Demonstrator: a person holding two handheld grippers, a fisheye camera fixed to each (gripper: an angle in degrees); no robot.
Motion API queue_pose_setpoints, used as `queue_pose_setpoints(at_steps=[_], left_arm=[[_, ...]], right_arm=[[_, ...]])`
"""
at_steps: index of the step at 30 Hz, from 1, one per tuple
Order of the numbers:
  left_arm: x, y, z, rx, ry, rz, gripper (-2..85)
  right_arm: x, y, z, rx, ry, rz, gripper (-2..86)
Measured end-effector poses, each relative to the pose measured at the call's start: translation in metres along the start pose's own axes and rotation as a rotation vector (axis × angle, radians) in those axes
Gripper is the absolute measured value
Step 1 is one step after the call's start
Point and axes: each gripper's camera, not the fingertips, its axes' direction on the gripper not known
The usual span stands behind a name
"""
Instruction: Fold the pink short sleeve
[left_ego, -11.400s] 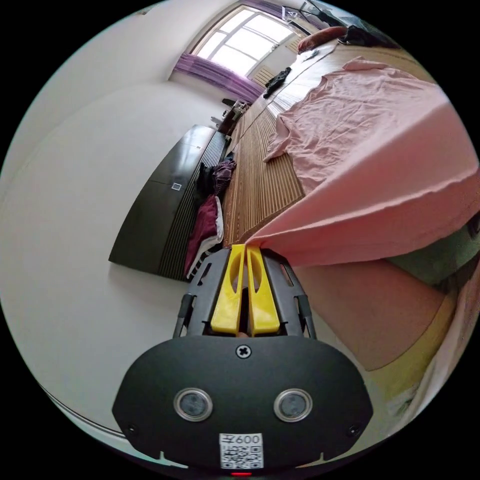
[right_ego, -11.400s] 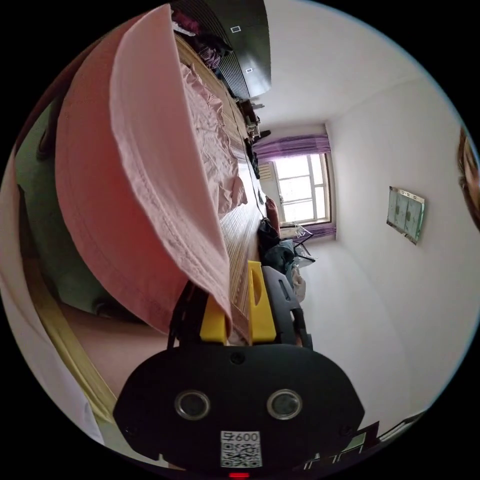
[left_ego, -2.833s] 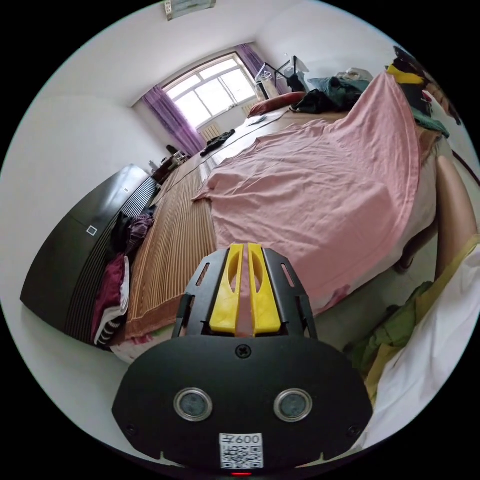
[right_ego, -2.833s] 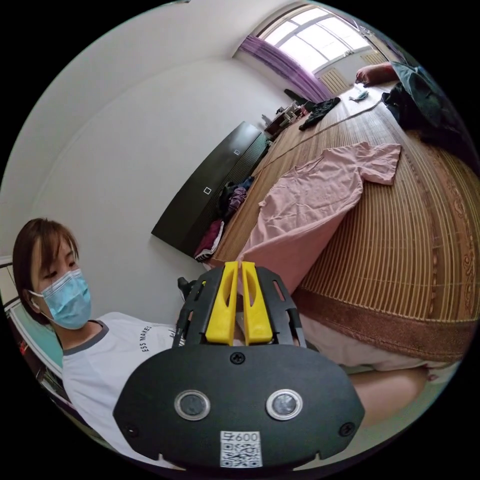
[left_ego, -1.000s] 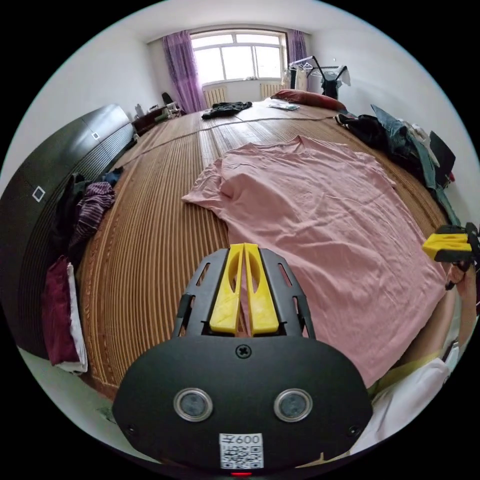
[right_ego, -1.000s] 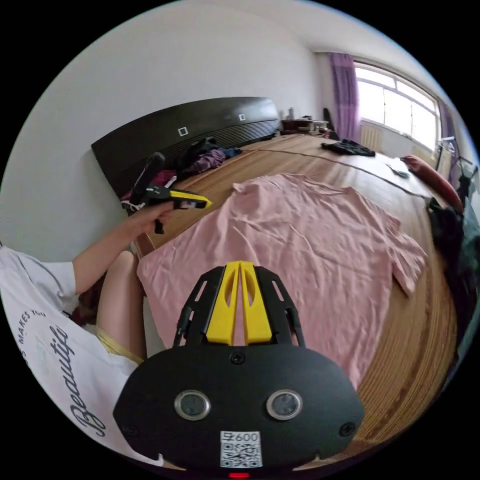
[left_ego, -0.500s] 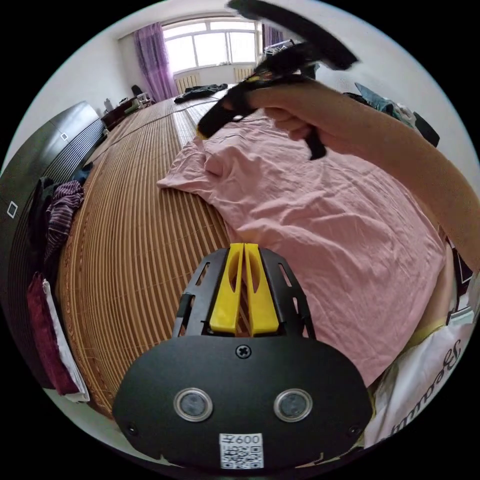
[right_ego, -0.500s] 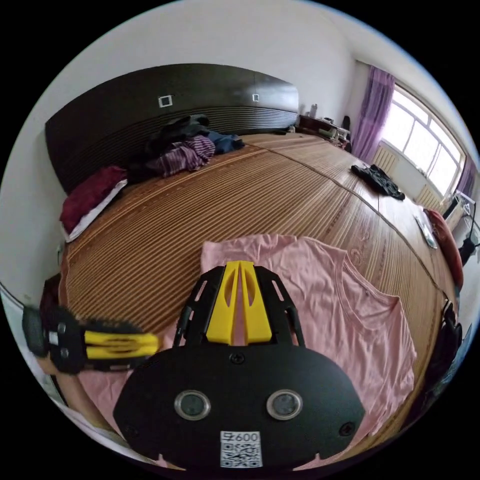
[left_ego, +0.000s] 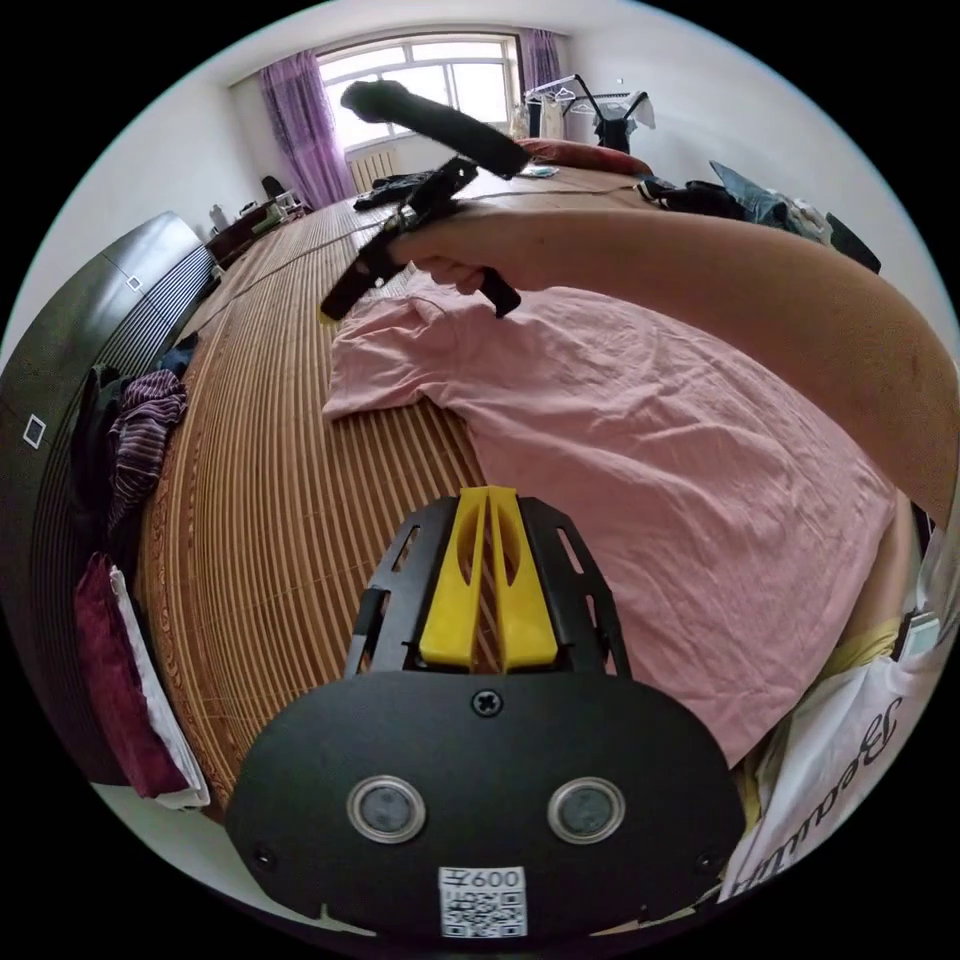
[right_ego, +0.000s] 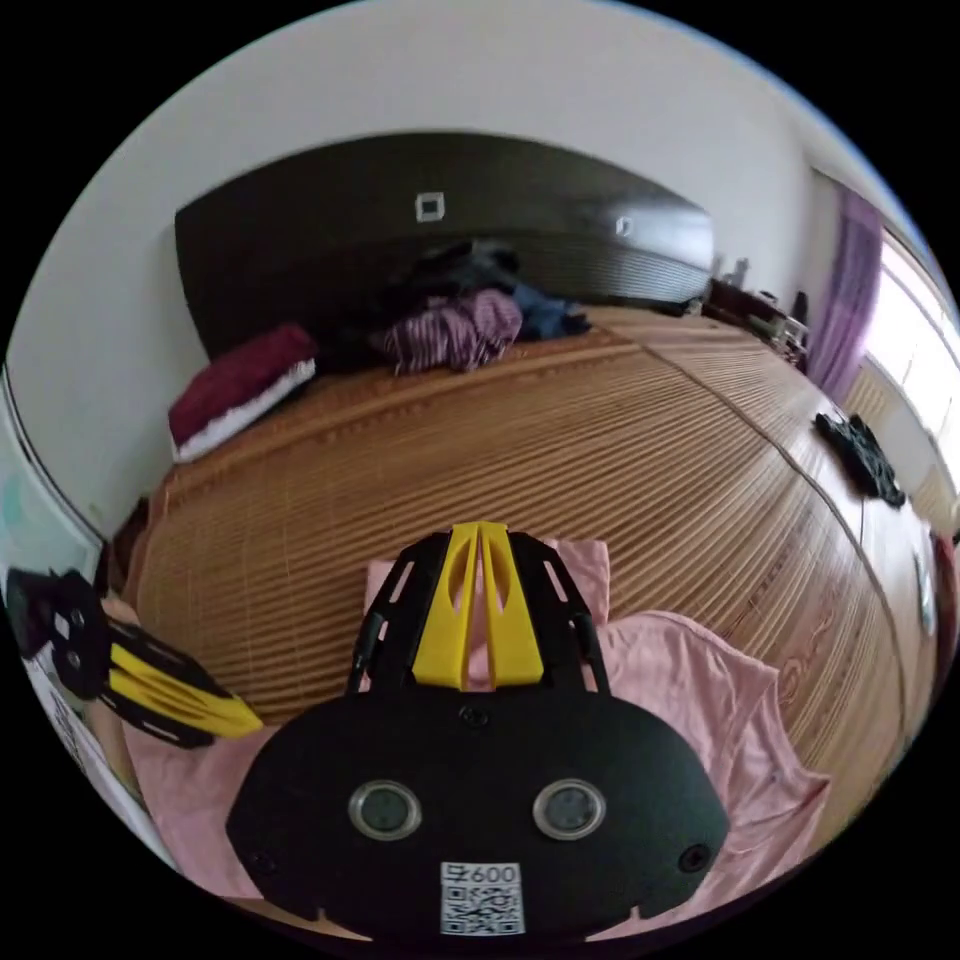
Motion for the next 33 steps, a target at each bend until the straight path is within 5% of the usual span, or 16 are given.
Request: queue_pose_setpoints(at_steps=[2, 6, 11, 20, 25, 33], left_arm=[[0.003, -0.005, -0.003, 0.005, 0.001, -0.006, 0.2], [0.006, -0.018, -0.008, 0.004, 0.017, -0.009, 0.2], [0.01, -0.03, -0.012, 0.014, 0.035, -0.036, 0.3], [0.037, -0.059, -0.033, 0.005, -0.076, 0.029, 0.4], [0.031, -0.073, -0.053, 0.008, -0.083, 0.037, 0.5], [-0.08, -0.049, -0.124, 0.251, 0.011, -0.399, 0.5]], right_arm=[[0.035, 0.016, -0.006, -0.022, 0.064, 0.133, -0.9], [0.072, 0.057, 0.057, -0.456, 0.344, 0.063, -0.9], [0.076, 0.1, 0.089, -0.478, 0.476, -0.157, -0.9], [0.086, 0.129, 0.105, -0.341, 0.336, -0.218, -0.9], [0.098, 0.151, 0.019, -0.117, 0.31, -0.279, -0.9], [0.115, 0.217, 0.009, -0.601, -0.061, -0.401, -0.9]])
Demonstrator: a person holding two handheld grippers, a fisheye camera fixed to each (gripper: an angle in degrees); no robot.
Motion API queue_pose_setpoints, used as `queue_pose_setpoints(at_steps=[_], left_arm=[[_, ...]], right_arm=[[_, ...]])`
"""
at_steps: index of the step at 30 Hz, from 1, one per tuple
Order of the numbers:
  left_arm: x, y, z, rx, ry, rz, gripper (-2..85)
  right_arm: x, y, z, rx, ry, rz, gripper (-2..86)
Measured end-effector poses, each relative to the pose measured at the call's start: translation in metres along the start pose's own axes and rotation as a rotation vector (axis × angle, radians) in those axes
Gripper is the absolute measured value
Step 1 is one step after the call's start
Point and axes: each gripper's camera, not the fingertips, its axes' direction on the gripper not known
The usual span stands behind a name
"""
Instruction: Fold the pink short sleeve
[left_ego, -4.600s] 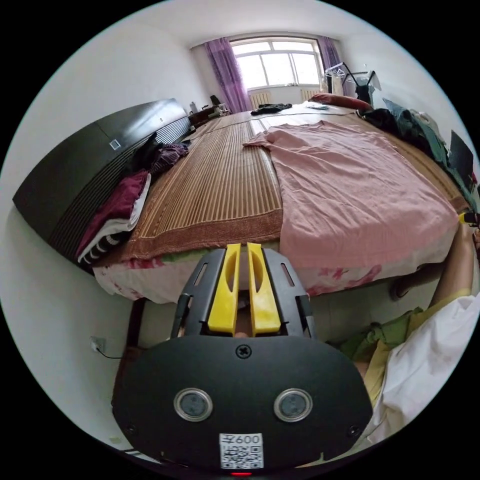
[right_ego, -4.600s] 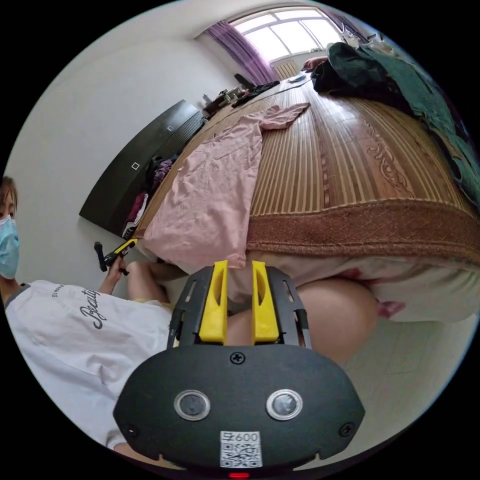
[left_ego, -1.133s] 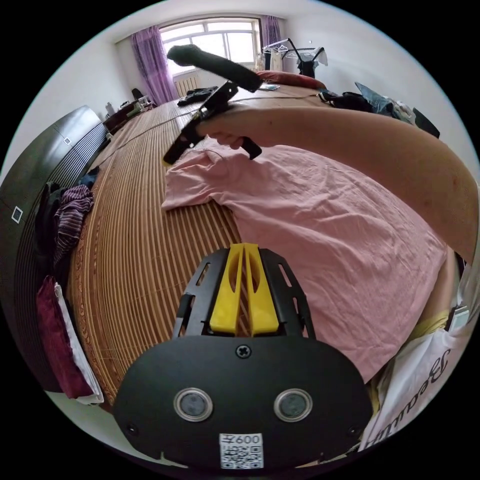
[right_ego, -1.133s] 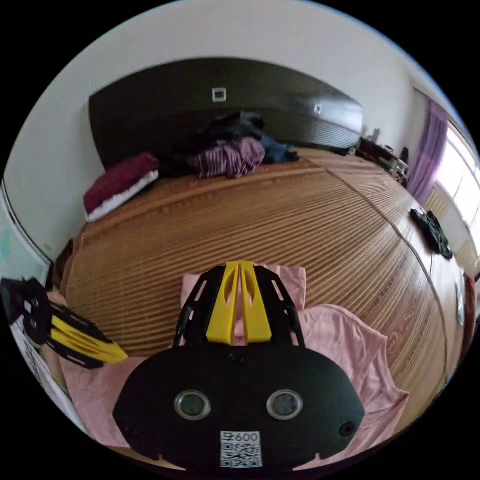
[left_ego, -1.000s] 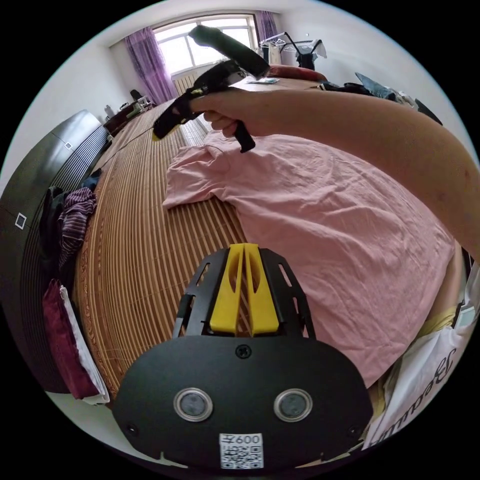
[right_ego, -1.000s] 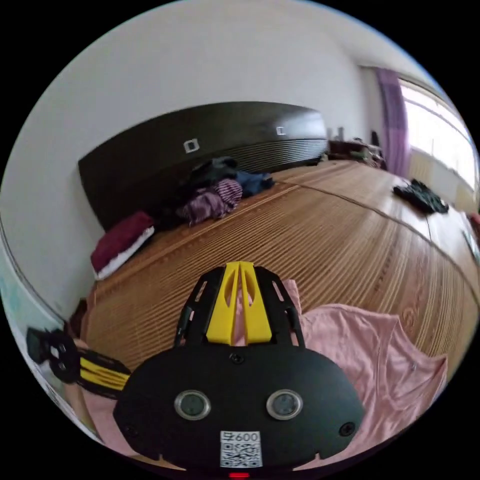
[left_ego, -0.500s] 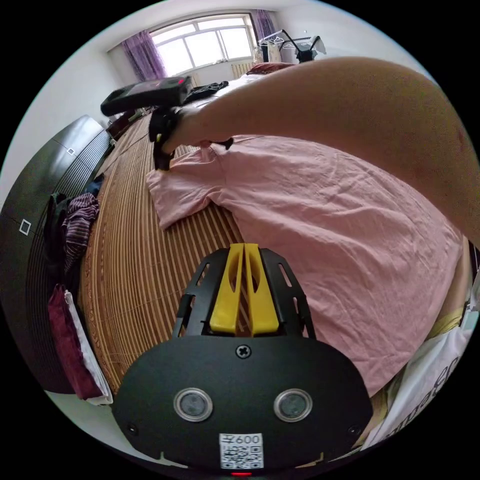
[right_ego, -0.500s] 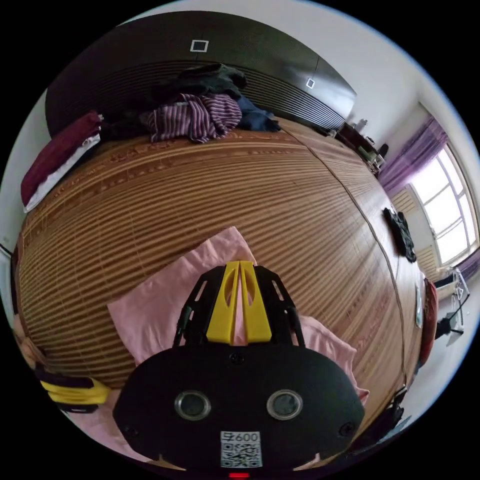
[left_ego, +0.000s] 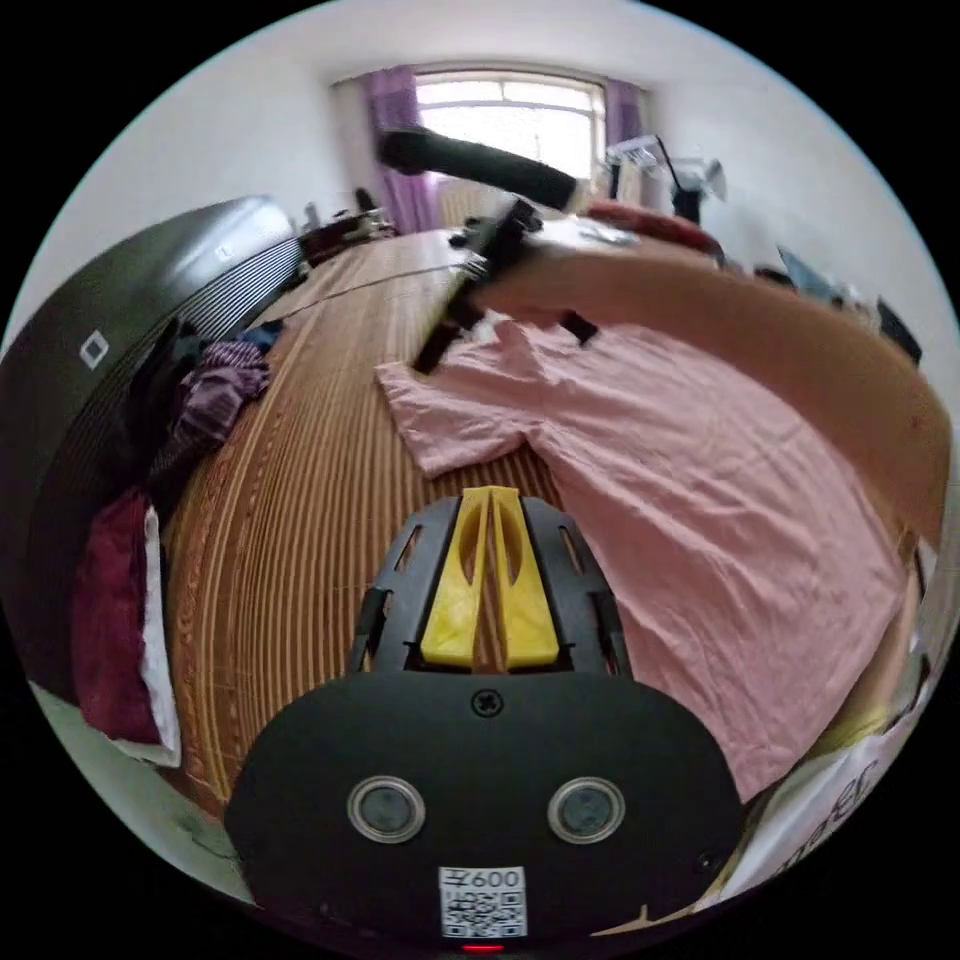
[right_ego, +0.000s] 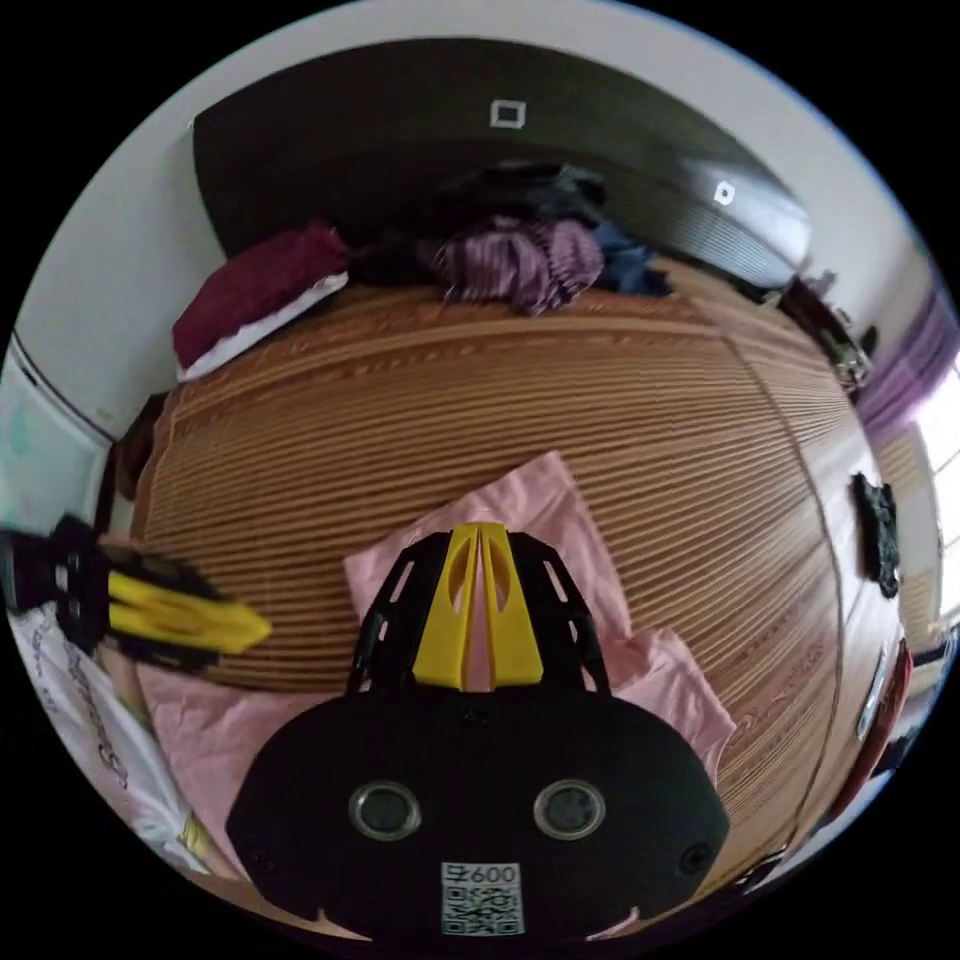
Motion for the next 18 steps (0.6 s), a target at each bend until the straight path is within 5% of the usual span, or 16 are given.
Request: queue_pose_setpoints(at_steps=[11, 15, 18], left_arm=[[-0.004, -0.037, 0.009, -0.045, -0.077, 0.001, 0.4], [-0.003, -0.053, 0.01, -0.091, -0.073, -0.039, 0.4], [0.0, -0.058, -0.003, -0.023, -0.053, -0.06, 0.4]], right_arm=[[0.007, 0.056, -0.03, 0.132, -0.078, -0.157, -0.9], [0.054, 0.101, -0.084, 0.351, 0.182, 0.119, -0.9], [0.114, 0.12, -0.084, 0.173, 0.345, 0.325, -0.9]])
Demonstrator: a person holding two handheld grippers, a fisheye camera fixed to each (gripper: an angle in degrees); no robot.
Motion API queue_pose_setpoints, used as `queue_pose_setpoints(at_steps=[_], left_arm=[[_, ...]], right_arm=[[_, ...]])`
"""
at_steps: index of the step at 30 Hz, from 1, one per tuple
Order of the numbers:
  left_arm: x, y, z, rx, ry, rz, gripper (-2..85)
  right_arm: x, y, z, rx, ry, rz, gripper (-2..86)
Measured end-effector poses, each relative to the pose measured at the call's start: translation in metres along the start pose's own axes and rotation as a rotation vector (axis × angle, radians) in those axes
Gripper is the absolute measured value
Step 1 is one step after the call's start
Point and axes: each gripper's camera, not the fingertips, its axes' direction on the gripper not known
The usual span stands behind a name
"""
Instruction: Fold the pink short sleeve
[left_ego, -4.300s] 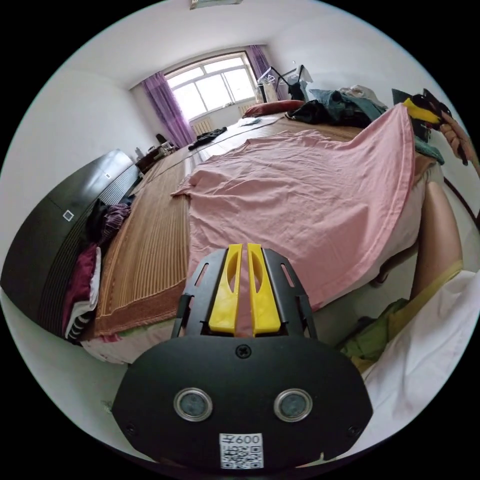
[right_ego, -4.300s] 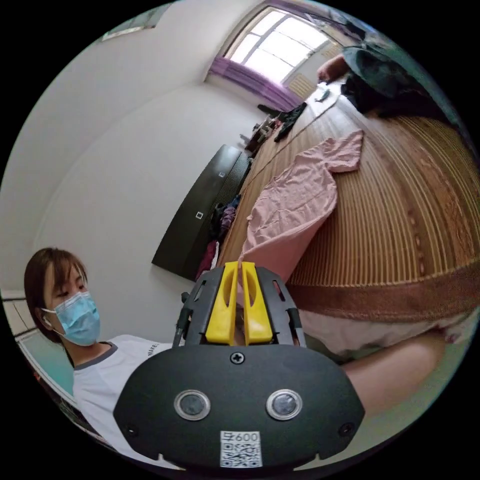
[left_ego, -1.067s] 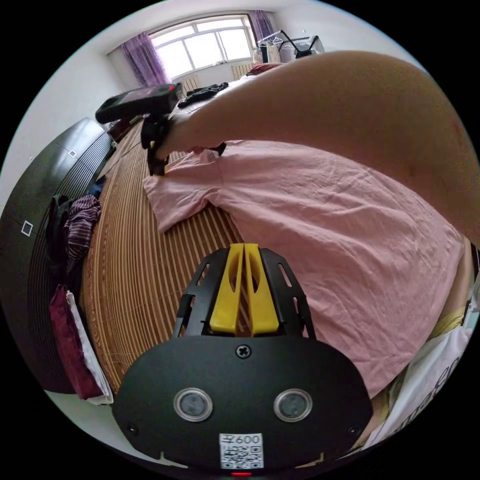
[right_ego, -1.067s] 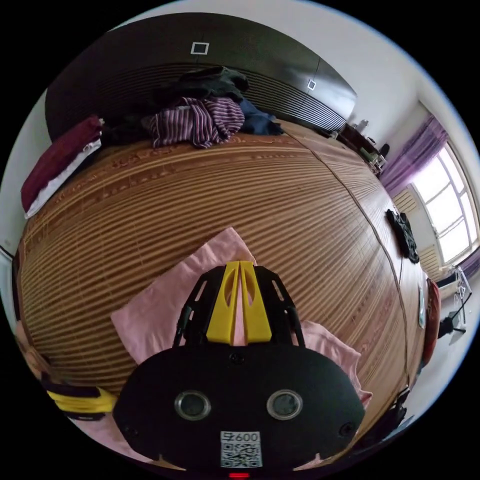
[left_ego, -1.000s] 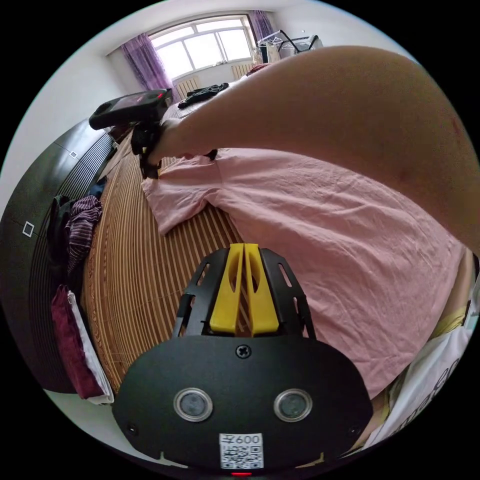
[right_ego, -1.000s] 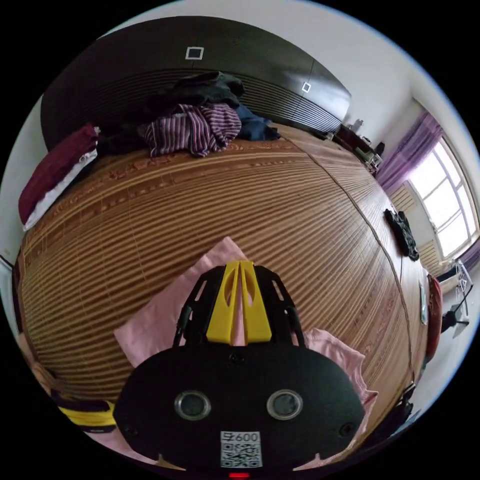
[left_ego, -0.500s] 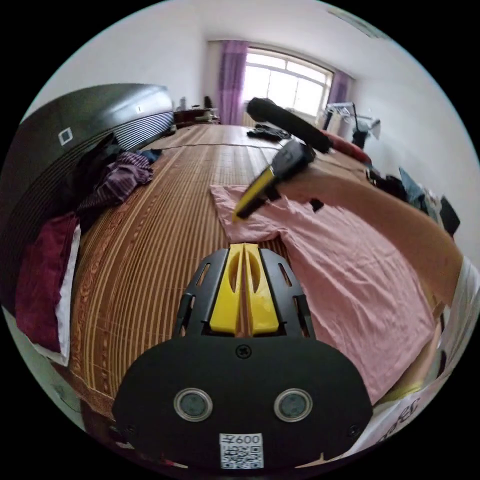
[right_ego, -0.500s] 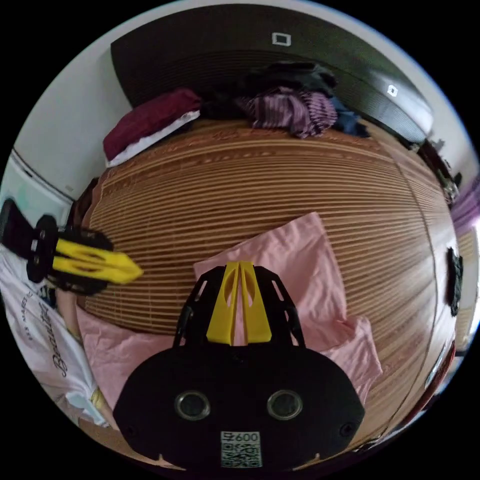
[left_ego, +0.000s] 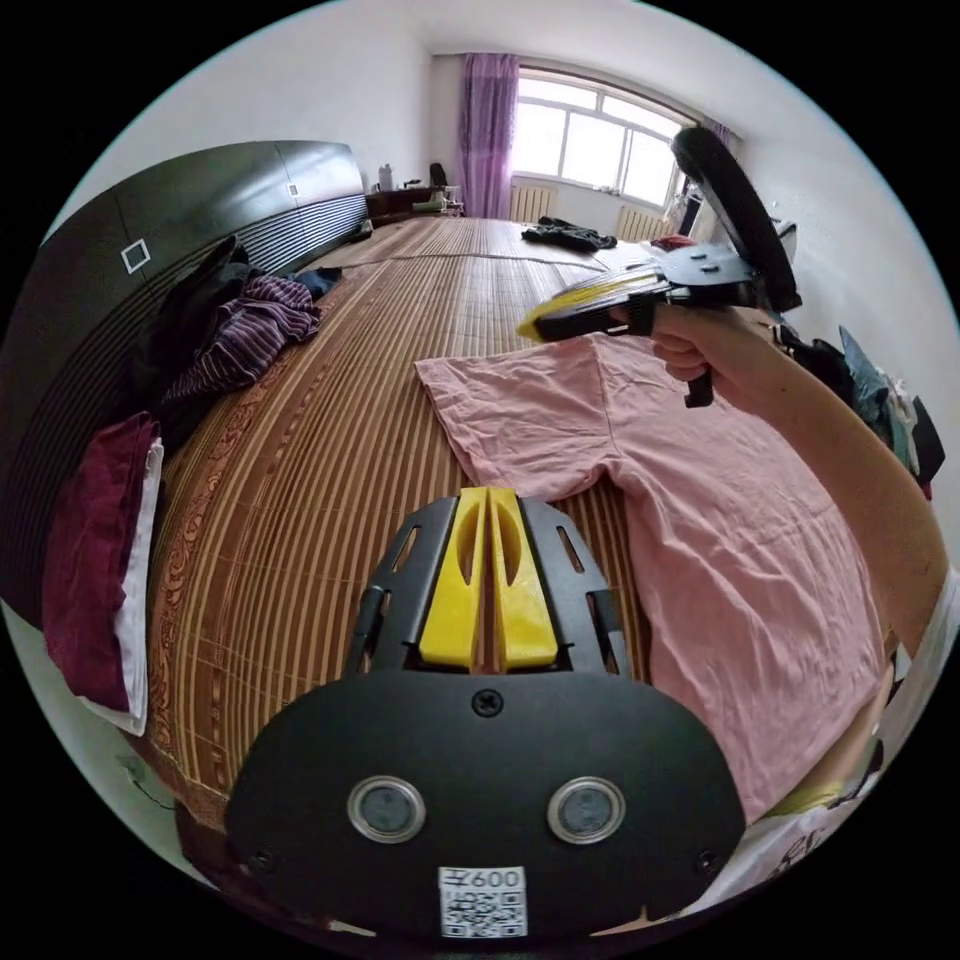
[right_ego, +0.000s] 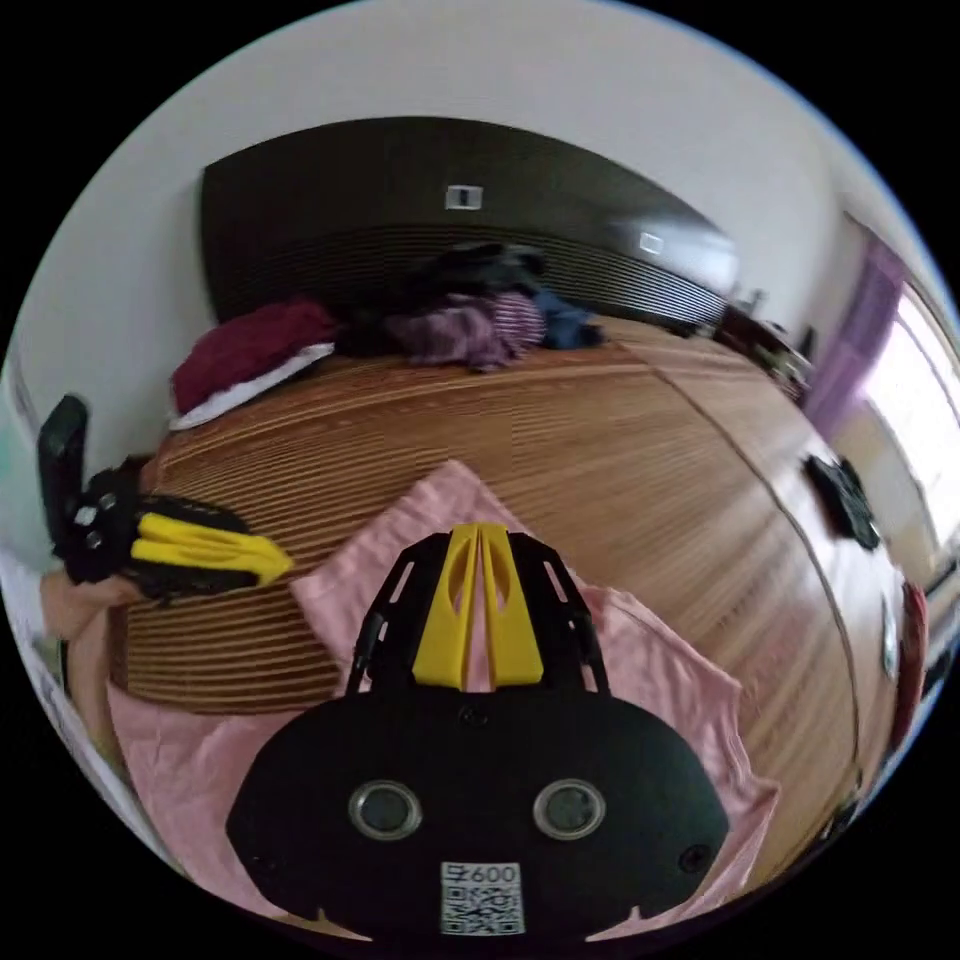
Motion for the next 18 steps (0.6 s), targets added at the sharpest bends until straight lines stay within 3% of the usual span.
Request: queue_pose_setpoints(at_steps=[5, 12, 18], left_arm=[[0.006, -0.011, 0.008, -0.054, 0.021, 0.0, 0.5], [0.019, -0.024, -0.003, -0.054, 0.007, 0.033, 0.4], [0.02, -0.029, -0.02, 0.04, -0.034, 0.025, 0.4]], right_arm=[[0.059, 0.006, 0.046, -0.138, -0.017, 0.12, -0.9], [0.089, 0.017, 0.028, 0.052, -0.119, 0.154, -0.9], [0.072, 0.018, -0.003, 0.086, 0.034, 0.088, -0.9]])
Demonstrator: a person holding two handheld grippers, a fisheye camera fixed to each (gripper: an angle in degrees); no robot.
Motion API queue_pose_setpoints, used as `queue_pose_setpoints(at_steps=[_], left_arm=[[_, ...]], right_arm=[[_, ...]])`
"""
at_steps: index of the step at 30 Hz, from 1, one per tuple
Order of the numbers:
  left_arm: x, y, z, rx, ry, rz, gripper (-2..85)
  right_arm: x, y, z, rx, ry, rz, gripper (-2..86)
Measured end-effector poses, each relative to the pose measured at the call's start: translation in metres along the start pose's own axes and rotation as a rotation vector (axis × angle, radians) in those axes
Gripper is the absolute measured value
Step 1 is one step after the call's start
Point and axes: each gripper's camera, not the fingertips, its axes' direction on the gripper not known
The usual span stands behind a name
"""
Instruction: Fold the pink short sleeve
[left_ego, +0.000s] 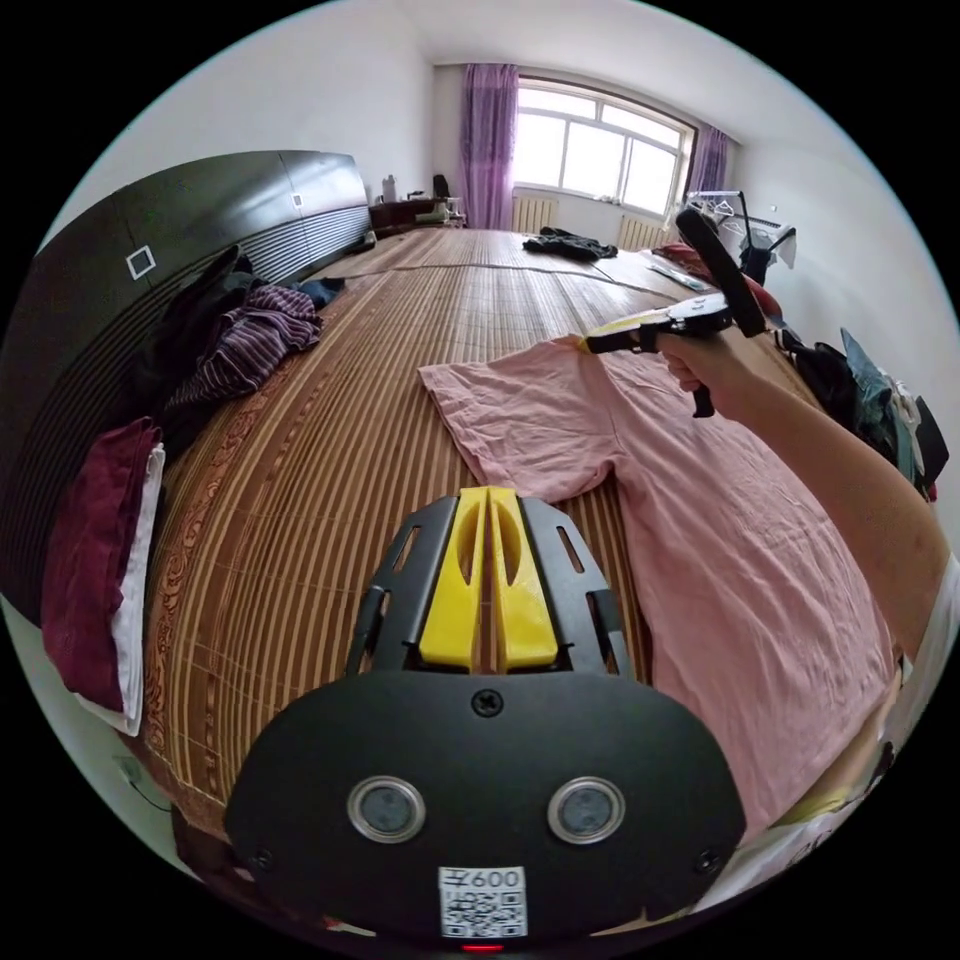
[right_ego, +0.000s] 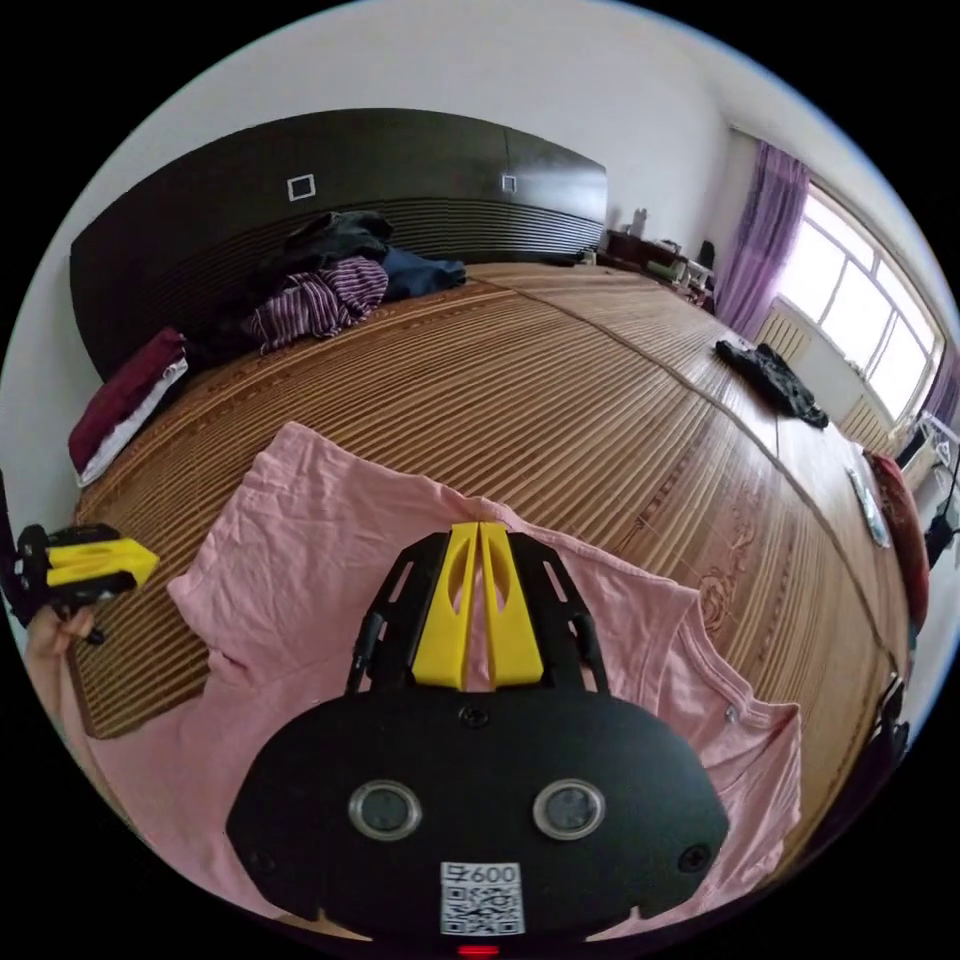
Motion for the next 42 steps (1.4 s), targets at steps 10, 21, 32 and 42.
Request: queue_pose_setpoints(at_steps=[10, 21, 32, 42], left_arm=[[-0.005, -0.015, -0.008, -0.004, -0.043, -0.001, 0.3], [-0.041, -0.031, -0.002, -0.019, 0.029, -0.135, 0.4], [-0.083, -0.046, 0.036, -0.113, 0.13, -0.261, 0.3], [-0.05, -0.055, 0.073, -0.21, 0.041, -0.014, 0.3]], right_arm=[[-0.039, -0.039, -0.055, -0.011, -0.241, -0.041, -0.9], [-0.213, -0.039, -0.07, -0.198, -0.411, -0.234, -0.9], [-0.232, -0.076, -0.095, -0.093, -0.421, -0.214, -0.9], [-0.243, -0.098, -0.092, -0.242, -0.076, -0.287, -0.9]])
